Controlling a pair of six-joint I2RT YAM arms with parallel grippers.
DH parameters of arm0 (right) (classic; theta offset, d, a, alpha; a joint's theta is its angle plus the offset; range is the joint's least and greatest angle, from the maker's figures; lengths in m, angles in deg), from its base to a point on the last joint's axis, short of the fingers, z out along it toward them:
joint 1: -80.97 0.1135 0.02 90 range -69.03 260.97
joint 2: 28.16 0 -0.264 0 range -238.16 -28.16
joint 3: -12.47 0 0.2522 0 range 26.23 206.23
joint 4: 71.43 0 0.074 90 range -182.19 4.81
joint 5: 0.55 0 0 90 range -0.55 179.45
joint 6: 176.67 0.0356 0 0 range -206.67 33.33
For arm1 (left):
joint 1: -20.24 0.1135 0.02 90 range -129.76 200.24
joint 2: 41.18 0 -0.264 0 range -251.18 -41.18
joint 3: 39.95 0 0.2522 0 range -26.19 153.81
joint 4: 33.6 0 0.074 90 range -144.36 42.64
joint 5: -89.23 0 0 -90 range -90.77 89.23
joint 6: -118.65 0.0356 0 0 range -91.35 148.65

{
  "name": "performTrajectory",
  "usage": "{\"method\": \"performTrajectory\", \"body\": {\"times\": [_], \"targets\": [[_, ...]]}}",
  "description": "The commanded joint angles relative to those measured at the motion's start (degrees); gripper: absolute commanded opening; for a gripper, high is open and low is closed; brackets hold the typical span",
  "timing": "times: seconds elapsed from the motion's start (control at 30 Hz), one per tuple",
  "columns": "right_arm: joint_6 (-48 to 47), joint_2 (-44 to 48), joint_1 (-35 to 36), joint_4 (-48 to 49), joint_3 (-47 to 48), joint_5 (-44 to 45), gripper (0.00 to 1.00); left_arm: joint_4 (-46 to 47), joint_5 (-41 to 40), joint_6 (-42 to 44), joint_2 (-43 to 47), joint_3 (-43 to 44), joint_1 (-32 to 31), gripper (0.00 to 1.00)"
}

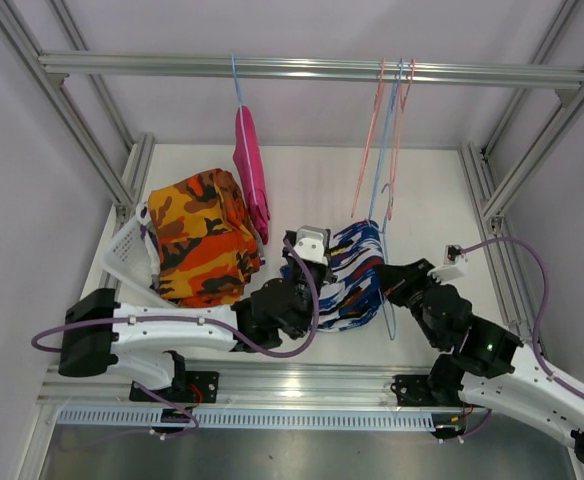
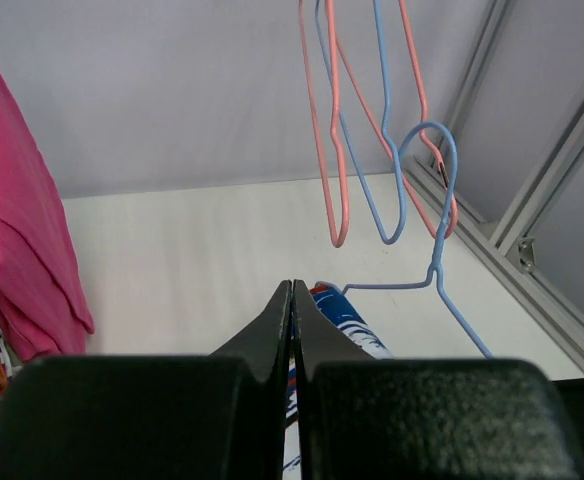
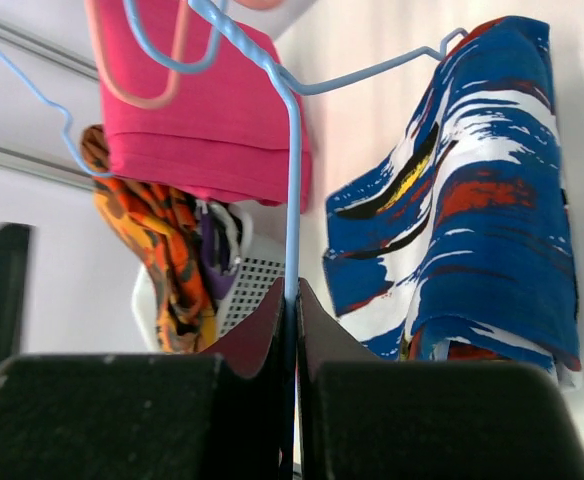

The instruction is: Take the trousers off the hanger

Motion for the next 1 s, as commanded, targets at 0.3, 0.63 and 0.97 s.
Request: {"method": "performTrajectory", "body": {"times": [0.3, 0.63, 0.97], "targets": [[-2.5, -3.5, -1.7, 8.6, 3.0, -3.3, 0.0, -23.9, 8.4, -16.4, 1.4, -0.5, 0.2, 0.36], [-2.1, -7.0, -1.2, 2.2, 15.9, -2.8, 0.0, -17.8, 13.4, -19.4, -3.5, -6.1, 0.0, 0.52], [-3.1, -10.2, -0.4, 2.3, 20.2, -2.9, 0.0, -16.9, 16.0, -21.0, -6.4, -4.6, -0.1, 0.52]]}}
